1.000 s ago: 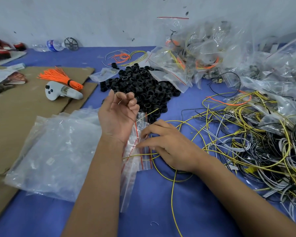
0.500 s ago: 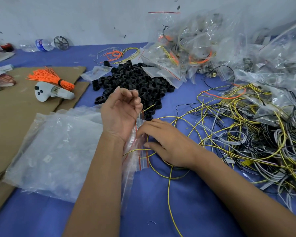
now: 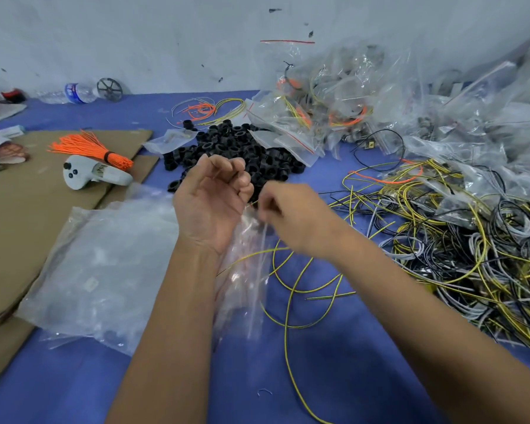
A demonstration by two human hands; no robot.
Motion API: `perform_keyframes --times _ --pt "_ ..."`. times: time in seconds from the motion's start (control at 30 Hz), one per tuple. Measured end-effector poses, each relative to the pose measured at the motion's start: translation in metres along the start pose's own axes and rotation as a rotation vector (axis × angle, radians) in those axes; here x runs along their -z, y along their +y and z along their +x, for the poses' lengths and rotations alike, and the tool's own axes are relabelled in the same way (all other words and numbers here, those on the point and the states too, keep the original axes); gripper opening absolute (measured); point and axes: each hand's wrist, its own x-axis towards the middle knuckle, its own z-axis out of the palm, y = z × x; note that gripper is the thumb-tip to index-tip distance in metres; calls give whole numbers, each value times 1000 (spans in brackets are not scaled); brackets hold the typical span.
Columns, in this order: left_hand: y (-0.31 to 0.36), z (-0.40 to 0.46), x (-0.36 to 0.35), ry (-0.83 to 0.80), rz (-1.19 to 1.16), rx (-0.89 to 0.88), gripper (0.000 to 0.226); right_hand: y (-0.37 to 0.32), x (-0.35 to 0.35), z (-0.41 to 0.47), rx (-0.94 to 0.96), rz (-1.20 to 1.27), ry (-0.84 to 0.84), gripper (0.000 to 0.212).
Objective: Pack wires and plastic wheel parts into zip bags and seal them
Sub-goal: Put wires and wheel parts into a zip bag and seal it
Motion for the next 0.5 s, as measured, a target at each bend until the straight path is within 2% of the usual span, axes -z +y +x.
perform_keyframes --times 0.07,0.13,0.2,0.27,0.33,0.37,0.43,0.5 --pt "-4 -1 -7 -44 -66 28 29 15 16 1 -136 241 115 12" --pt "-18 -1 -15 -58 -16 75 31 32 31 1 -277 507 265 14" --pt "-43 -1 -23 -5 237 116 28 46 44 0 -406 693 441 12" --pt "-70 -1 -28 49 573 112 25 57 50 -1 -506 927 559 19" --pt "-88 -2 -26 51 865 61 17 62 48 -7 -559 1093 513 25" --pt "-92 -2 -24 32 952 39 15 63 46 -13 -566 1059 443 26" --pt "-93 -2 -23 0 1025 26 13 67 35 -25 -528 809 271 14" --pt "-92 -4 -25 -29 1094 30 21 72 27 -32 -477 568 209 14"
